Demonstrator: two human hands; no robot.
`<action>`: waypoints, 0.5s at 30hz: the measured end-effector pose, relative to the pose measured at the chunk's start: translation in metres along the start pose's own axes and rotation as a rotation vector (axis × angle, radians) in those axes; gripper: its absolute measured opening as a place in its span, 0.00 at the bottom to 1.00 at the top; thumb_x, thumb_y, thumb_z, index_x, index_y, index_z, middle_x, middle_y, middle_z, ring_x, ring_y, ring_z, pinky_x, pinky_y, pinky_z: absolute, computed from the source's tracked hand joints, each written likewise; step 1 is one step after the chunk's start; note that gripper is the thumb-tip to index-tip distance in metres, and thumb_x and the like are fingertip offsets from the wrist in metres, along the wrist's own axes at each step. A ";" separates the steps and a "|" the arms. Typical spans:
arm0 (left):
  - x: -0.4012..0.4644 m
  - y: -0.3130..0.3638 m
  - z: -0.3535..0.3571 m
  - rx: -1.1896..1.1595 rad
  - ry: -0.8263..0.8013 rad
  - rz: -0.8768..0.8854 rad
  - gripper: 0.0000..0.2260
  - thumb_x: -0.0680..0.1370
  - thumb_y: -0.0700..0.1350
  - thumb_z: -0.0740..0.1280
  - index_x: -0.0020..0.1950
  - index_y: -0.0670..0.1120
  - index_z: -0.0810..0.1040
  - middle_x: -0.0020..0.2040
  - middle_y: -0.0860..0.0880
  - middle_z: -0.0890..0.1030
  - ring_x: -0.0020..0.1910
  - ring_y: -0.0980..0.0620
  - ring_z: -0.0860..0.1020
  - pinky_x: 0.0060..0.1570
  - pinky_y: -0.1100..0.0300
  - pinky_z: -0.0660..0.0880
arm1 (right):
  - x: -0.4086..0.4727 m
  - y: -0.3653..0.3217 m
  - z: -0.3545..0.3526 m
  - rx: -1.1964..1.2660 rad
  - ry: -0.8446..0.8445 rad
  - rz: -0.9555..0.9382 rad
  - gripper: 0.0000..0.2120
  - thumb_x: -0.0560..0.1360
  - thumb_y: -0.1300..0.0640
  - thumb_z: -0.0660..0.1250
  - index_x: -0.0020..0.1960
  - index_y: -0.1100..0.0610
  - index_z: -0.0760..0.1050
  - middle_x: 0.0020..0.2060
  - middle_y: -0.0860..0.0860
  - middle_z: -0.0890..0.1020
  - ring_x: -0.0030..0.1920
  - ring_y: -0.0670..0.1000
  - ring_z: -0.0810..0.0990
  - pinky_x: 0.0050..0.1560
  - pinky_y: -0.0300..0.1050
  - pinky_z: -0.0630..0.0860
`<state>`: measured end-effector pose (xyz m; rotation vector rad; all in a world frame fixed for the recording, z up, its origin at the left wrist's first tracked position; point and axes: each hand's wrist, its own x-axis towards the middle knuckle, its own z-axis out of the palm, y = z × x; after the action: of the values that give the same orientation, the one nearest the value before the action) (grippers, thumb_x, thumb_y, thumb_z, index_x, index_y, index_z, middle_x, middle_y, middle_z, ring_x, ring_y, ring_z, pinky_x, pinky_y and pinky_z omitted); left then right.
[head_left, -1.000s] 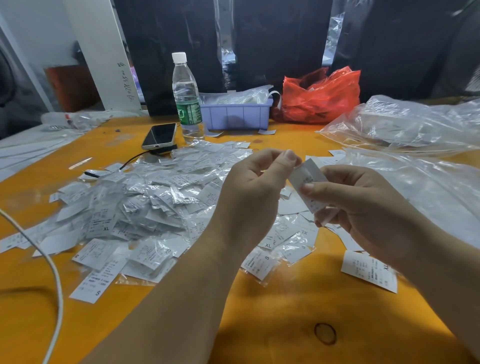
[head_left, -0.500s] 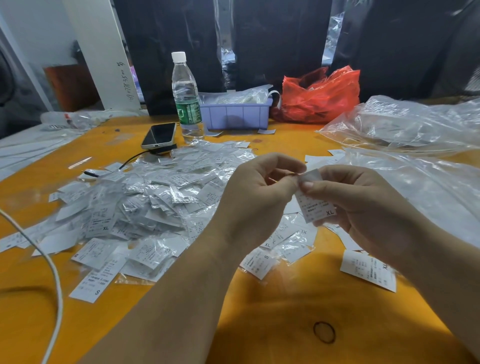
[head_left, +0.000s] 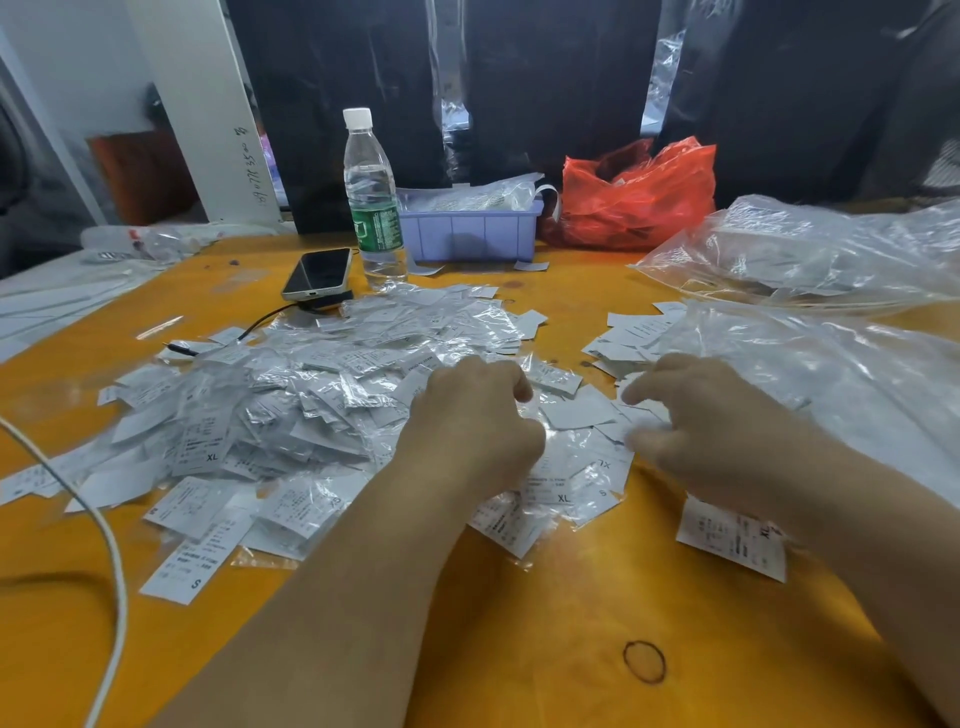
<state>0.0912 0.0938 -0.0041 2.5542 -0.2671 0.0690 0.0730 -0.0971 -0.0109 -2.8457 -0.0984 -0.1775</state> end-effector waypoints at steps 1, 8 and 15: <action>-0.001 0.001 -0.001 0.013 0.028 0.016 0.14 0.74 0.45 0.66 0.59 0.54 0.77 0.59 0.51 0.75 0.61 0.47 0.72 0.60 0.47 0.73 | 0.000 0.000 0.001 -0.040 -0.048 0.024 0.10 0.77 0.50 0.65 0.55 0.54 0.77 0.57 0.48 0.73 0.62 0.51 0.68 0.60 0.49 0.69; -0.003 0.004 0.001 -0.027 0.007 0.034 0.11 0.75 0.47 0.65 0.57 0.55 0.77 0.60 0.53 0.75 0.63 0.48 0.71 0.60 0.47 0.73 | -0.001 -0.001 -0.002 -0.076 0.001 0.007 0.08 0.76 0.50 0.68 0.50 0.54 0.80 0.47 0.48 0.78 0.48 0.50 0.76 0.50 0.48 0.75; -0.003 0.005 0.004 -0.046 0.024 0.058 0.11 0.75 0.47 0.66 0.56 0.54 0.79 0.58 0.53 0.75 0.60 0.50 0.72 0.58 0.49 0.74 | -0.002 -0.003 0.000 -0.076 0.074 -0.055 0.08 0.77 0.58 0.64 0.42 0.53 0.80 0.41 0.47 0.80 0.43 0.49 0.78 0.45 0.49 0.78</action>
<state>0.0867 0.0879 -0.0046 2.4984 -0.3303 0.1144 0.0705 -0.0947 -0.0104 -2.9094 -0.1574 -0.3047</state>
